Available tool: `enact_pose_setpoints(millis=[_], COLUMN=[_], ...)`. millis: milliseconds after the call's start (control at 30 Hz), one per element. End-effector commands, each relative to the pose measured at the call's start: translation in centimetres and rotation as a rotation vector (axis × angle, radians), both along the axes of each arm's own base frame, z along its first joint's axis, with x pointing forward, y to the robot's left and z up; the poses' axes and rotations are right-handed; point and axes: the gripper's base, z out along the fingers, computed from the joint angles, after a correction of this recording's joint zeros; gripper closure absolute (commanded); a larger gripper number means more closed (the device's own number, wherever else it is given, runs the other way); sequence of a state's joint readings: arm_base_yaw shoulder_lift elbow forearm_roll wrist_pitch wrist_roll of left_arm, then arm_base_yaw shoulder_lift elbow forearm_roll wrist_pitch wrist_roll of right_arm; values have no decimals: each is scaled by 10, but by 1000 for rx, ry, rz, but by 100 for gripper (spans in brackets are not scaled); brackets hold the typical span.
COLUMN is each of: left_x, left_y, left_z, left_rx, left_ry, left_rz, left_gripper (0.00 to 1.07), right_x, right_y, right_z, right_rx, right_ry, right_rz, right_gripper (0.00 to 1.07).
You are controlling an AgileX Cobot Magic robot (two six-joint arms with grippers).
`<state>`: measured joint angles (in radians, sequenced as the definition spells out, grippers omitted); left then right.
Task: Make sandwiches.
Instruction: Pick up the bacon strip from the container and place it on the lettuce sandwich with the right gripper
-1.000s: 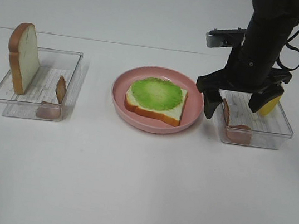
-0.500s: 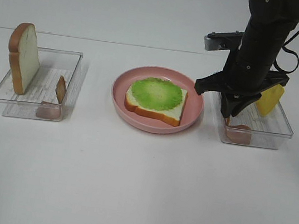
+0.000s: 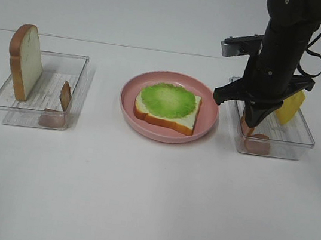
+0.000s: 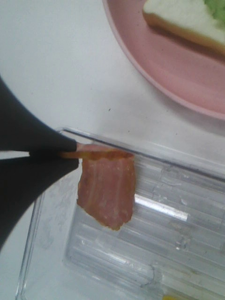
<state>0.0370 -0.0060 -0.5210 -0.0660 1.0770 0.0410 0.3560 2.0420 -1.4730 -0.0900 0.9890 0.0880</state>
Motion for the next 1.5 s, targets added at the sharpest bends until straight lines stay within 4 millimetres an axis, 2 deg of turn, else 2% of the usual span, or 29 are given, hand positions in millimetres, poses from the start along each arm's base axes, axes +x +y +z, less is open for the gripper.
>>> enact_pose_setpoints(millis=[33, 100, 133, 200, 233, 300, 400, 467, 567, 600, 633, 700, 733, 767, 833, 933, 1000, 1100, 1267, 1367, 1500], left_x=[-2, -2, -2, -2, -2, -2, -2, -2, -2, -2, -2, -2, -2, -2, -2, -2, -2, -2, -2, -2, -2], left_y=[0, 0, 0, 0, 0, 0, 0, 0, 0, 0, 0, 0, 0, 0, 0, 0, 0, 0, 0, 0, 0], left_z=[0, 0, 0, 0, 0, 0, 0, 0, 0, 0, 0, 0, 0, 0, 0, 0, 0, 0, 0, 0, 0], left_rx=[-3, -3, -3, -3, -3, -3, -3, -3, -3, -3, -3, -3, -3, -3, -3, -3, -3, -3, -3, -3, -3], left_ry=[-17, -17, -17, -17, -17, -17, -17, -17, -17, -17, -17, -17, -17, -17, -17, -17, -17, -17, -17, -17, -17], left_rz=[1, 1, 1, 1, 1, 1, 1, 1, 1, 1, 1, 1, 1, 1, 1, 1, 1, 1, 1, 1, 1], left_gripper=[6, 6, 6, 6, 6, 6, 6, 6, 6, 6, 6, 6, 6, 6, 6, 6, 6, 6, 6, 6, 6], right_x=[-2, -6, -6, -7, -7, -7, -7, -8, -8, -8, -9, -9, -11, -11, -15, -18, -22, -23, -28, -28, -28], right_y=[-4, -8, -8, -9, -9, -8, -8, -2, 3, 7, 18, 23, 35, 35, 54, 65, 83, 95, 123, 130, 149], right_z=[6, 23, 23, 40, 40, 61, 70, 101, 108, 119, 128, 132, 139, 139, 142, 142, 137, 131, 111, 103, 80], right_rx=[-31, -44, -44, -42, -42, -38, -30, -3, 2, 13, 36, 46, 70, 70, 103, 127, 171, 198, 213, 215, 234], right_ry=[4, -25, -25, -54, -54, -80, -95, -158, -171, -193, -216, -229, -257, -257, -286, -304, -307, -305, -287, -283, -252], right_rz=[18, 24, 24, 23, 23, 21, 18, 25, 35, 41, 61, 71, 98, 98, 137, 161, 189, 207, 264, 277, 297], right_gripper=[107, 107, 107, 107, 107, 107, 107, 107, 107, 107, 107, 107, 107, 107, 107, 107, 107, 107, 107, 107, 107])
